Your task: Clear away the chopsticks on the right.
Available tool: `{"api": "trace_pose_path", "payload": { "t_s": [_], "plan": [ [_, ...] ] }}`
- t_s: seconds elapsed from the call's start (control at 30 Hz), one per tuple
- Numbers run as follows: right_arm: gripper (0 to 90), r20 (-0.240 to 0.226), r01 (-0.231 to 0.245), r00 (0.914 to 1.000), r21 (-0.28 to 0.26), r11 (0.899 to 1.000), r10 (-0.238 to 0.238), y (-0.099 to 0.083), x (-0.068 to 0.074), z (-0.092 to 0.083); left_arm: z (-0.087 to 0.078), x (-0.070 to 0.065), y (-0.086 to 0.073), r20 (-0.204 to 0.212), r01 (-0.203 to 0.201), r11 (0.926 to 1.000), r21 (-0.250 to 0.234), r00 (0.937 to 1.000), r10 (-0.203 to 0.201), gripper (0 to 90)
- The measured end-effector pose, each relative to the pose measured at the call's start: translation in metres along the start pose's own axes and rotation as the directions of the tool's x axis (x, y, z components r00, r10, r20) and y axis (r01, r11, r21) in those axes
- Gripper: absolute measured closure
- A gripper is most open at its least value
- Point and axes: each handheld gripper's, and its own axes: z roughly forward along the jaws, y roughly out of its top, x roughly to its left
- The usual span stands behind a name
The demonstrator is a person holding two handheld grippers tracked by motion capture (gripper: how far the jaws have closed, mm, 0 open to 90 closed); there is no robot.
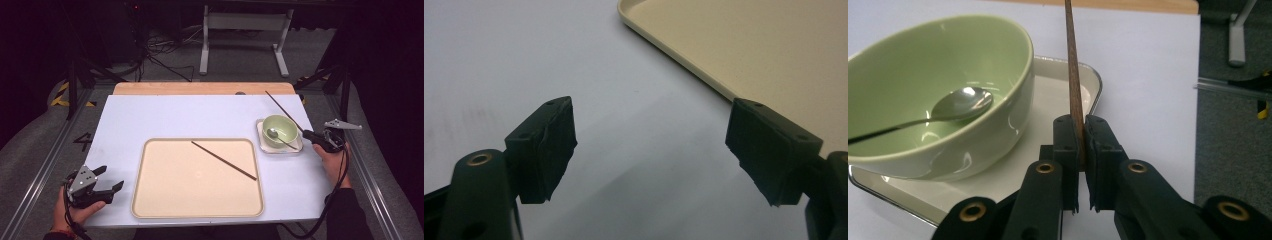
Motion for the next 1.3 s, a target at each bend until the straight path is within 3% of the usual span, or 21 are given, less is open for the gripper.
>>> {"api": "trace_pose_path", "payload": {
  "t_s": [0.33, 0.63, 0.77, 0.97, 1.3],
  "plan": [
    [84.9, 0.044, 0.003, 0.9990, -0.108, 0.994, 0.001, 0.013, 0.004, -0.027, -0.001, 0.000, 0.000, 0.001, -0.002, 1.0000, -0.003, 1.0000, 0.002, 21.1],
    [84.9, 0.036, 0.020, 0.9993, -0.189, 0.982, -0.014, 0.026, 0.015, -0.052, -0.001, 0.001, 0.000, 0.004, -0.007, 1.0000, -0.005, 1.0000, 0.007, 21.1],
    [85.0, 0.023, 0.023, 0.9996, -0.199, 0.980, -0.018, 0.029, 0.020, -0.056, -0.002, 0.000, 0.000, 0.003, -0.004, 1.0000, -0.007, 1.0000, 0.004, 21.1],
    [84.9, 0.016, 0.069, 0.9976, -0.210, 0.975, -0.067, 0.036, 0.035, -0.063, -0.002, 0.000, 0.000, 0.002, -0.003, 1.0000, -0.006, 1.0000, 0.003, 21.1],
    [85.0, -0.045, 0.126, 0.9892, -0.228, 0.966, -0.139, 0.044, 0.065, -0.070, -0.002, 0.000, -0.001, 0.004, -0.002, 1.0000, -0.006, 1.0000, 0.002, 21.1]
  ]
}}
